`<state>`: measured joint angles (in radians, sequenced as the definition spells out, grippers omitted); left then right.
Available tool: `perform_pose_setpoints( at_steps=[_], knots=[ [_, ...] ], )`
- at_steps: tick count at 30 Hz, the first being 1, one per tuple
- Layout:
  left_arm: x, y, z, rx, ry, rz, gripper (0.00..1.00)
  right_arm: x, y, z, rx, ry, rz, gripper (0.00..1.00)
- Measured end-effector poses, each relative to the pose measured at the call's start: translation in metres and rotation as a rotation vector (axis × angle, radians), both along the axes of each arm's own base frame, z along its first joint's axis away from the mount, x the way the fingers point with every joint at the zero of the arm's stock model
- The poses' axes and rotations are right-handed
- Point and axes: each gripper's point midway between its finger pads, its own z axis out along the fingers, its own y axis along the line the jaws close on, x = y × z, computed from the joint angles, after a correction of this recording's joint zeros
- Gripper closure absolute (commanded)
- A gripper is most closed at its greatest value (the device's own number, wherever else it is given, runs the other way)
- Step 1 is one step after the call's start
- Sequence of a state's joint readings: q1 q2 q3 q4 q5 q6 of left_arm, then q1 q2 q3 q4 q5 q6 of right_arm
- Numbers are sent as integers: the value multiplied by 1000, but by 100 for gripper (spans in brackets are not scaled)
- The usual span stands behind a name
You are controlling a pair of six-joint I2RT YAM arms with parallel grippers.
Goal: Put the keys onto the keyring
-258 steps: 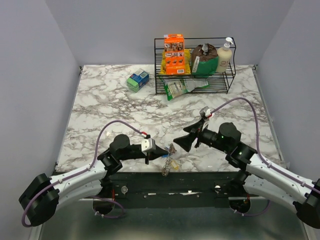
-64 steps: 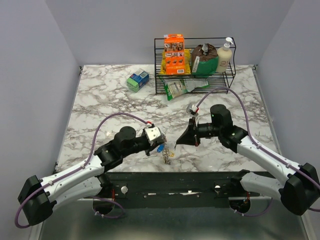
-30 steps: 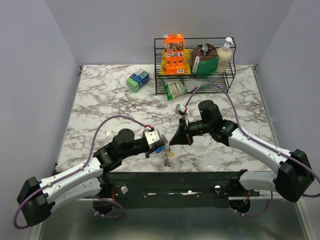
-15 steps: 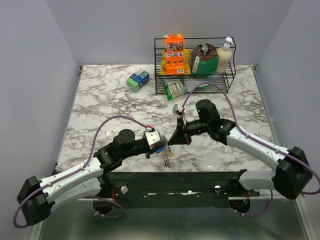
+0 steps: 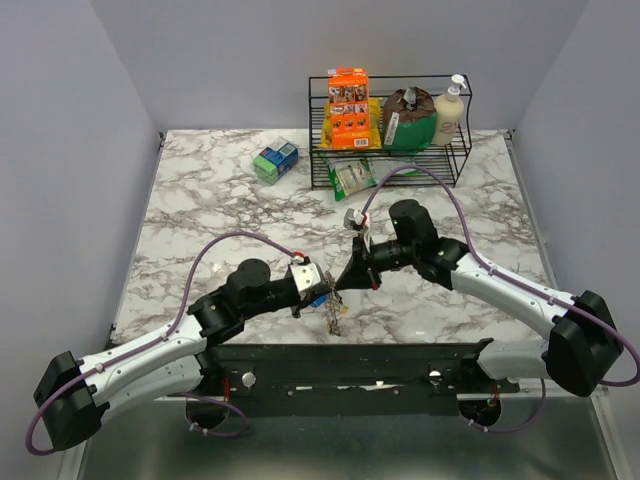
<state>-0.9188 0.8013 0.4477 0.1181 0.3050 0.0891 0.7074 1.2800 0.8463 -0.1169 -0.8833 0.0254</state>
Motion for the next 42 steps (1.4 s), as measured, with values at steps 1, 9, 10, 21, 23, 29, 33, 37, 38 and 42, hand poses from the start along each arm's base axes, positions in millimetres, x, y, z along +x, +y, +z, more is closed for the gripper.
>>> perform_pose_setpoints(
  at_steps=[1, 9, 10, 21, 23, 29, 33, 37, 38, 42],
  knots=[
    [0, 0, 0, 1, 0, 0, 100, 1, 0, 0, -1, -2, -3, 100],
    [-1, 2, 0, -4, -3, 1, 100, 4, 0, -2, -11, -7, -20, 100],
    [-1, 2, 0, -5, -4, 1, 100, 4, 0, -3, -12, -6, -21, 100],
    [-3, 4, 5, -23, -18, 1, 100, 4, 0, -5, -20, -6, -27, 100],
    [-3, 5, 5, -24, -18, 1, 100, 4, 0, -7, -23, -3, -27, 100],
    [-4, 6, 6, -38, -25, 2, 100, 4, 0, -12, -34, 6, -31, 100],
    [-6, 7, 5, -47, -28, 3, 100, 4, 0, -12, -35, 7, -31, 100],
    [-6, 8, 5, -50, -29, 3, 100, 4, 0, -13, -36, 11, -31, 100],
    [-6, 8, 5, -51, -30, 3, 100, 5, 0, -13, -36, 12, -31, 100],
    [-6, 8, 4, -54, -32, 2, 100, 4, 1, -14, -38, 18, -32, 87]
  ],
)
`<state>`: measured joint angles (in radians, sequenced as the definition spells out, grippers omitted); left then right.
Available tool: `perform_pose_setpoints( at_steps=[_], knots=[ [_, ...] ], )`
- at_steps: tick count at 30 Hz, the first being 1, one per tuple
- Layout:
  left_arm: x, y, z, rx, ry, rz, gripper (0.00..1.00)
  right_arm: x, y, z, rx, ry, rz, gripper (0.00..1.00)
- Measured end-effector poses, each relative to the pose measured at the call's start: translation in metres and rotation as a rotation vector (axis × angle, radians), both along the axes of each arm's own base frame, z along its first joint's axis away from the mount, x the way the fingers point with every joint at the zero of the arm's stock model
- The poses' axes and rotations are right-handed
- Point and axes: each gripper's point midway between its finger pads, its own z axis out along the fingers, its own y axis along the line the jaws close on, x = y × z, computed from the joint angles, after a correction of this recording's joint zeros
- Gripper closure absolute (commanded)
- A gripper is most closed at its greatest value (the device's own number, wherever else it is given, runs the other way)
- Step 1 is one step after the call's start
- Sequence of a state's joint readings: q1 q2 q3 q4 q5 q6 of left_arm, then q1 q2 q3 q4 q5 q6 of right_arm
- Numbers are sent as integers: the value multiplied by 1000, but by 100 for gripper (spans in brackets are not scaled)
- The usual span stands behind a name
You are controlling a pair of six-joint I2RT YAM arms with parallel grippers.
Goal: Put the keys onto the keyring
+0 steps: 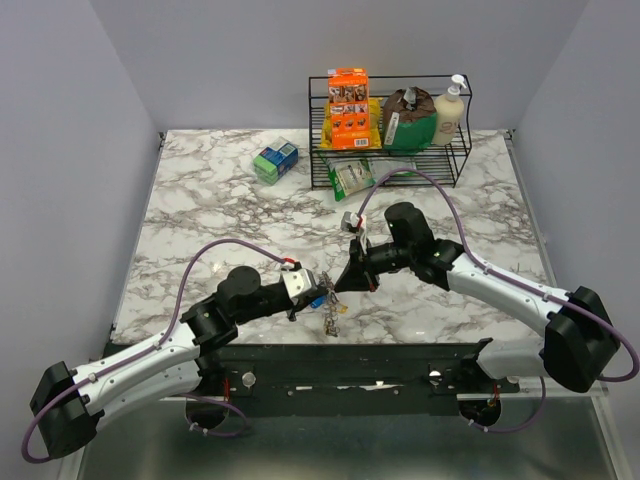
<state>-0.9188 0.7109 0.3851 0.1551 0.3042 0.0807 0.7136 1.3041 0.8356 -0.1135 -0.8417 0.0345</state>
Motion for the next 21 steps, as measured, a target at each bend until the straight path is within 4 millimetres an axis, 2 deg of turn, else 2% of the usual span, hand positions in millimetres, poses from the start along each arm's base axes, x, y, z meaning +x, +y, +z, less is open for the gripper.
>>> perform_pose_setpoints(
  at_steps=[5, 8, 9, 12, 13, 16, 21],
  knots=[
    [0, -1, 3, -12, -8, -3, 100, 1, 0, -1, -5, 3, -8, 67],
    [-1, -3, 5, -22, -12, -10, 100, 1, -2, -3, -10, -1, -19, 48],
    [-1, -3, 6, -24, -13, -10, 100, 1, -3, -3, -11, -7, -24, 38],
    [-1, -3, 6, -27, -15, -11, 100, 0, -7, 0, -1, -36, -41, 20],
    [-2, -3, 5, -26, -15, -12, 100, -1, -9, 2, 7, -50, -45, 11],
    [-2, -3, 5, -26, -14, -14, 100, -4, -15, 13, 38, -103, -55, 4],
    [-4, -5, 6, -34, -18, -29, 100, -11, -21, 34, 116, -193, -59, 3]
  ],
)
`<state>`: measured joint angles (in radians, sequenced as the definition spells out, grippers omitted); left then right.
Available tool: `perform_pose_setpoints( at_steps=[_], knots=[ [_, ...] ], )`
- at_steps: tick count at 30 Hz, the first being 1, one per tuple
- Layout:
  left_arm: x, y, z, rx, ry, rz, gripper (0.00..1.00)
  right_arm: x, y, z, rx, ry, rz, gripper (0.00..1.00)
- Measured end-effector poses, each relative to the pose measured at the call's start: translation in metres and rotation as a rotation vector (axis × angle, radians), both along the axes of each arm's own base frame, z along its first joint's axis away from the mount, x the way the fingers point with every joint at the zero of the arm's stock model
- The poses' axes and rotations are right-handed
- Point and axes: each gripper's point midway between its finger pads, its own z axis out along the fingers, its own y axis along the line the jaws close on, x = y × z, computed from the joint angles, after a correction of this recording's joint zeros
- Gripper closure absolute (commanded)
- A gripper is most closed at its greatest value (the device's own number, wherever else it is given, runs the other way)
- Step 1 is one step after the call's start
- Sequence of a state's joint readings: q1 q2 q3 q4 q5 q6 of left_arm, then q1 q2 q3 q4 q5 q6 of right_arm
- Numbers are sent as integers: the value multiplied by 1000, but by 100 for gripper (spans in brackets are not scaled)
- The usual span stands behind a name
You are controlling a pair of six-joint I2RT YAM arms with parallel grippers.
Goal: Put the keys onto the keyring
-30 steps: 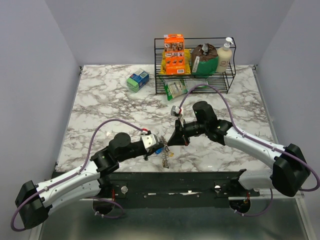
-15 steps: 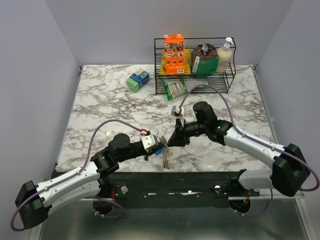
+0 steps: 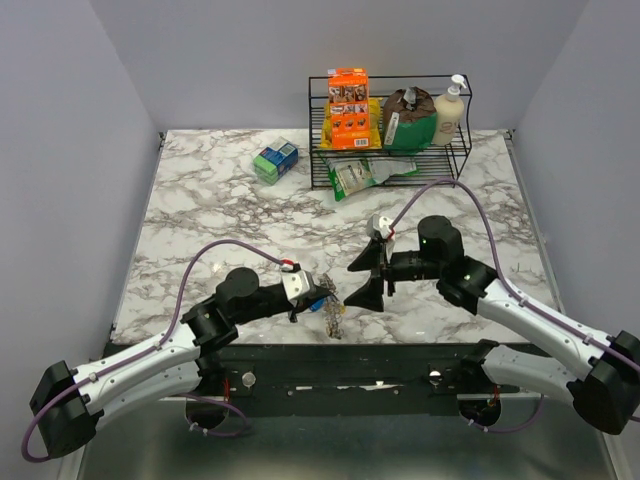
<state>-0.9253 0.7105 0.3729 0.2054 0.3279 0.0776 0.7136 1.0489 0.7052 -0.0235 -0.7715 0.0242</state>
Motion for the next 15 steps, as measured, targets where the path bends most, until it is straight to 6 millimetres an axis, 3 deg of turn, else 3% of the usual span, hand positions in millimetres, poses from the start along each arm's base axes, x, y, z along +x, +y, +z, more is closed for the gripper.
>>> perform_pose_setpoints(
  at_steps=[6, 8, 15],
  knots=[
    [-10, -4, 5, -22, -10, -62, 100, -3, 0, 15, 52, -72, 23, 9],
    [-16, -5, 9, -37, -17, -97, 100, -5, 0, 17, 63, -78, 37, 18],
    [-31, -10, 22, -86, -47, -192, 100, -17, 4, 21, 96, -52, 115, 36]
  ],
)
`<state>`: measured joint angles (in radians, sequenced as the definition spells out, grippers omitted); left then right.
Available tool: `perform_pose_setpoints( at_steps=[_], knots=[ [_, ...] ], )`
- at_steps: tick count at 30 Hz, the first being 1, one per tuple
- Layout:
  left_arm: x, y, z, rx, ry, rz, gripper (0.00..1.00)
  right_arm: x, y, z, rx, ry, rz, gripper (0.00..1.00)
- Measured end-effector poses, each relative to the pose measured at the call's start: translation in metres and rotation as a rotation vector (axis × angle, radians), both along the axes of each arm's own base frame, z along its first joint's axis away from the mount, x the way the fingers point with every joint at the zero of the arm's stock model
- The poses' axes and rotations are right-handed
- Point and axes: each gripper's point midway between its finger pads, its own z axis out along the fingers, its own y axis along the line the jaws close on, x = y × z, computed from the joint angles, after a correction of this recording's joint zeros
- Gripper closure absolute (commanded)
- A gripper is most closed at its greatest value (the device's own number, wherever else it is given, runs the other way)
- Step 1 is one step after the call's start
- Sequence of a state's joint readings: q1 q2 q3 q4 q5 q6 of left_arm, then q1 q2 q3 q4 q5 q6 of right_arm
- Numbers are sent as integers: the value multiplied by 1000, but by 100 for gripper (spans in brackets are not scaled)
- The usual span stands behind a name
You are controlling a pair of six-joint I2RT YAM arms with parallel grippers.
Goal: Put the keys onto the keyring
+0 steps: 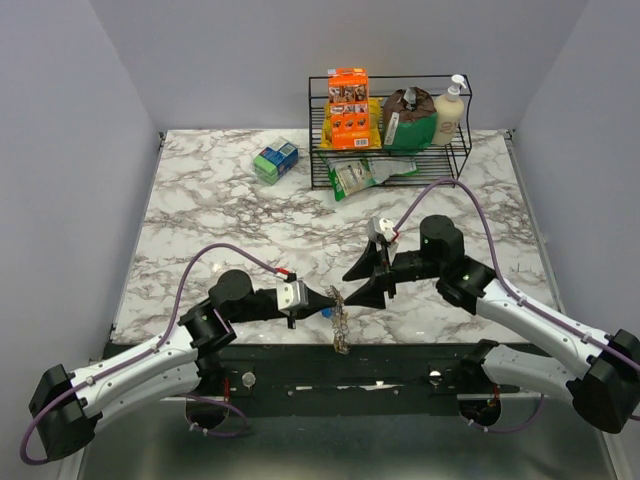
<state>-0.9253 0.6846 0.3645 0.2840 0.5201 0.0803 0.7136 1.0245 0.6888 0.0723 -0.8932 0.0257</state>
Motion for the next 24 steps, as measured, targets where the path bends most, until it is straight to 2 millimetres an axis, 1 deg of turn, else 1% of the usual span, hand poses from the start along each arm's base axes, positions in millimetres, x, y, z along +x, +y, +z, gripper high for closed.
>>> perform_pose_setpoints(
  at_steps=[1, 9, 11, 12, 16, 21, 24],
  knots=[
    [-1, 0, 2, -7, -5, -7, 100, -2, 1, -1, 1, 9, 12, 43],
    [-3, 0, 9, -32, -23, -14, 100, -10, 2, 5, 24, 30, 63, 47],
    [-3, 0, 9, -34, -24, -14, 100, -12, 2, 6, 31, 34, 75, 51],
    [-3, 0, 9, -35, -24, -14, 100, -13, 2, 7, 35, 35, 80, 54],
    [-3, 0, 9, -37, -26, -14, 100, -14, 4, 3, 32, 61, 88, 55],
    [-2, -1, 11, -44, -30, -14, 100, -15, 5, -11, 13, 115, 96, 55],
    [-2, -1, 11, -46, -30, -14, 100, -17, 4, -14, 9, 129, 98, 56]
  ],
)
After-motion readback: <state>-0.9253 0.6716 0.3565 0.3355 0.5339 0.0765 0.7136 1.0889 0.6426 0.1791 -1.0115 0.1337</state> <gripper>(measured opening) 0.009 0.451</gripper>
